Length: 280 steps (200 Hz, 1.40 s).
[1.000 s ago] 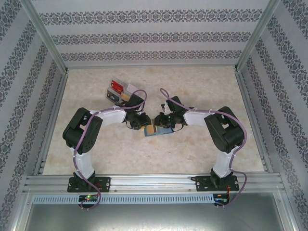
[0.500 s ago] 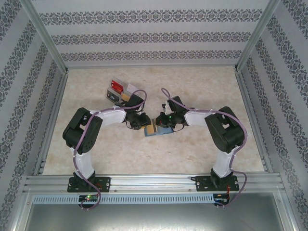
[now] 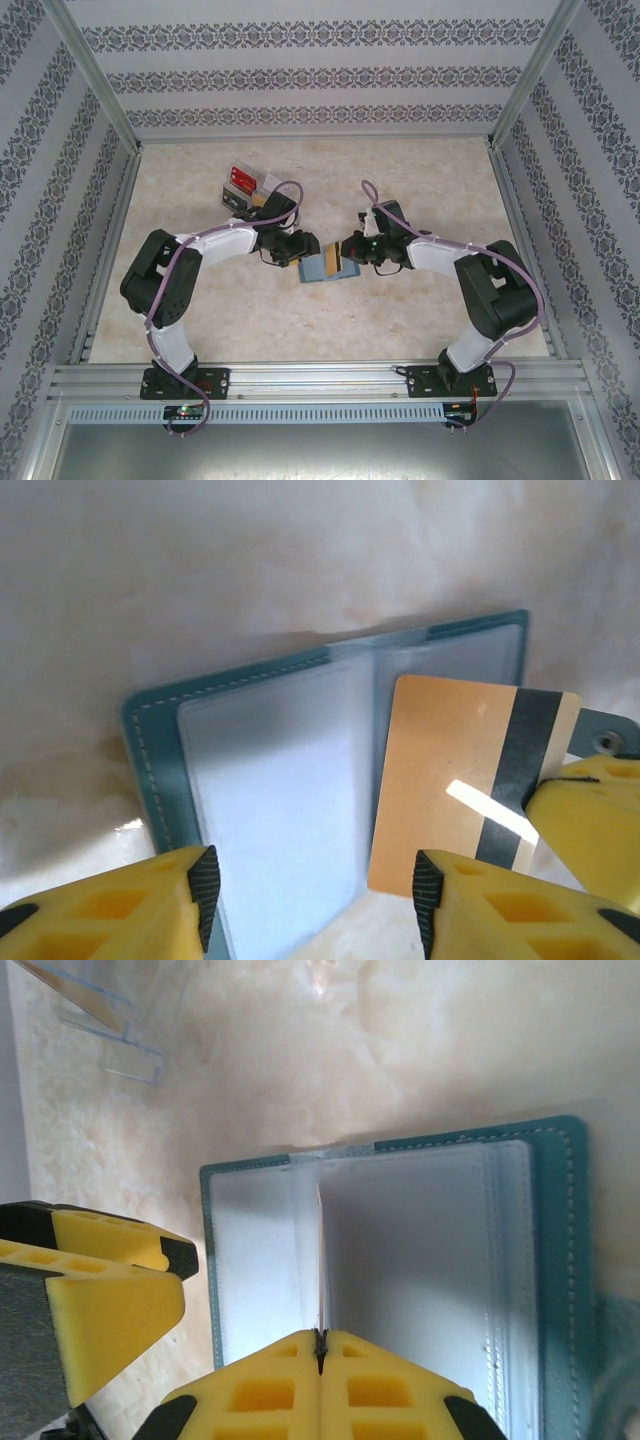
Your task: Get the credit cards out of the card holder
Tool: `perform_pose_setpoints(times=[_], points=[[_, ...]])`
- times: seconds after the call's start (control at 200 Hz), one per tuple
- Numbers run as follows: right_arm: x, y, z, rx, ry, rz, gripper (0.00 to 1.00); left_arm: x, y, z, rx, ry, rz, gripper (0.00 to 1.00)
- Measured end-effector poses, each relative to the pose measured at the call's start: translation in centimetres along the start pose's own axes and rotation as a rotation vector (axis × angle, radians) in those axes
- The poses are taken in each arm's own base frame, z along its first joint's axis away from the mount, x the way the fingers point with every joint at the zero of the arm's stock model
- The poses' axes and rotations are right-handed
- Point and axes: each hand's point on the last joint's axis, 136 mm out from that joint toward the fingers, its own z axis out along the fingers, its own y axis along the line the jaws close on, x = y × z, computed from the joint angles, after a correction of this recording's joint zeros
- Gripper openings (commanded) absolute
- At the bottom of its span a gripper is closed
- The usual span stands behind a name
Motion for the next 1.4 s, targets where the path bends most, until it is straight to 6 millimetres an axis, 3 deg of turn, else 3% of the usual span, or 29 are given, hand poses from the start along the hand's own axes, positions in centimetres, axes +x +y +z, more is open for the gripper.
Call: perform_pose_setpoints(times=[0.35, 0.515, 0.759, 1.129, 1.189, 1.254, 1.294, 1.399], points=[[-2.0, 4.4, -3.2, -0.198, -0.083, -0.058, 0.0, -0.1, -3.5, -2.7, 0.276, -0.032, -0.021, 0.85], [-2.0, 5.6, -3.8, -0.301, -0.075, -0.029, 0.0, 0.0, -5.6, -3.0, 0.411, -0.011, -0.027, 0.85], [-2.7, 5.7, -4.6, -0.351, -0.085, 0.013, 0.0, -0.8, -8.6, -4.4, 0.555, -0.021, 0.001, 0.62], [-3.1, 5.2, -4.4, -0.354, -0.086, 0.041, 0.0, -1.2, -9.1, -4.6, 0.602, -0.011, -0.02, 0.3], [-3.2, 5.1, -4.4, -0.352, -0.087, 0.044, 0.0, -1.2, -9.1, -4.6, 0.602, -0.008, -0.024, 0.2], [-3.3, 5.0, -4.4, -0.351, -0.089, 0.046, 0.0, -1.2, -9.0, -4.5, 0.601, -0.007, -0.026, 0.01], [-3.3, 5.0, -4.4, -0.35, -0.09, 0.046, 0.0, -1.3, -8.9, -4.5, 0.597, -0.011, -0.025, 0.0], [-3.1, 4.5, -4.4, -0.334, -0.082, 0.045, 0.18, -1.2, -8.4, -4.3, 0.563, -0.016, -0.01, 0.0]])
